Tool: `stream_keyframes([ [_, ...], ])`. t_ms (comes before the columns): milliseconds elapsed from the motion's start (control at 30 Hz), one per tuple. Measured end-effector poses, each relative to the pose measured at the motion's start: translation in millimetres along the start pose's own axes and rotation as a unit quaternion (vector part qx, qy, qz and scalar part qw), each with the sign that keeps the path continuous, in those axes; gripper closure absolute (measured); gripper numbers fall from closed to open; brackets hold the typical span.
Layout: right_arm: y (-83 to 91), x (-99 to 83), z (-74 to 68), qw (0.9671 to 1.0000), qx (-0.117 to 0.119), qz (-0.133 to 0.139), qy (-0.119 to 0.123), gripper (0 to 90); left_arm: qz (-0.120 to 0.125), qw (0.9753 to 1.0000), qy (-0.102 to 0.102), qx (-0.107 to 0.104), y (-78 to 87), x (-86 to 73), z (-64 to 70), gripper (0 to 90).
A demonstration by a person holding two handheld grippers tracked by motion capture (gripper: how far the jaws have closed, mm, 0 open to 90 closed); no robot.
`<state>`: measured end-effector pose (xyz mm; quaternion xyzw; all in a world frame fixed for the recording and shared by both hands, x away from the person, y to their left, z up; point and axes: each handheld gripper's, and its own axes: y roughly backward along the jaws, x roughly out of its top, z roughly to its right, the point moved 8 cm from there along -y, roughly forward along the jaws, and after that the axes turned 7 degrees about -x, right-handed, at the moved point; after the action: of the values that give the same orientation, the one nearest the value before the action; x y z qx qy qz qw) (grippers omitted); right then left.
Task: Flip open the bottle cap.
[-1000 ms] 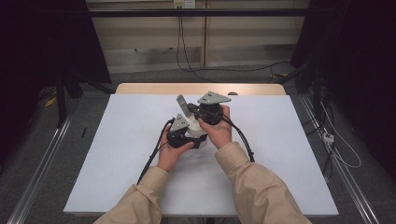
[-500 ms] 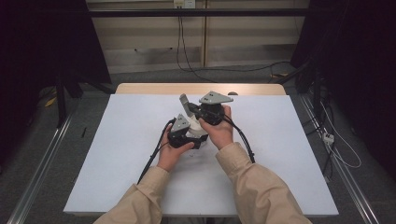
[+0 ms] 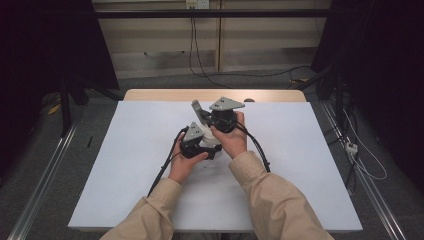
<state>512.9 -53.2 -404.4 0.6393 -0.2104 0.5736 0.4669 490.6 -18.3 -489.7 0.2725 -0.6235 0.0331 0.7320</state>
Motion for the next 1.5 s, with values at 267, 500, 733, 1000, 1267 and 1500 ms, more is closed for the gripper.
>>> stream_keyframes([
  [267,-4.7,-1.3,0.9,0.9999,0.001,-0.010,-0.006,90.0,0.001,1.0000,0.003,0.005,-0.3,-0.1,-0.1,18.6],
  [500,-7.5,-3.4,1.7,0.9997,0.004,-0.020,-0.011,90.0,0.001,1.0000,0.002,0.004,-0.2,-0.1,-0.3,18.6],
  [733,-10.5,-6.6,1.0,0.9994,0.005,-0.034,-0.009,90.0,0.000,1.0000,0.002,0.003,-0.3,-0.1,-0.5,18.6],
  [1000,-11.3,-7.3,1.5,0.9991,0.007,-0.041,-0.010,90.0,0.002,1.0000,0.007,0.003,-0.6,-0.1,-0.6,18.6],
  [1267,-10.7,-8.0,1.0,0.9992,0.009,-0.037,-0.009,90.0,0.002,1.0000,0.007,0.002,-0.5,-0.1,-0.4,18.5],
  [1500,-5.5,-8.3,4.1,0.9996,0.015,-0.018,-0.018,89.1,0.002,0.9999,0.014,0.005,0.7,-0.2,-2.3,15.8],
])
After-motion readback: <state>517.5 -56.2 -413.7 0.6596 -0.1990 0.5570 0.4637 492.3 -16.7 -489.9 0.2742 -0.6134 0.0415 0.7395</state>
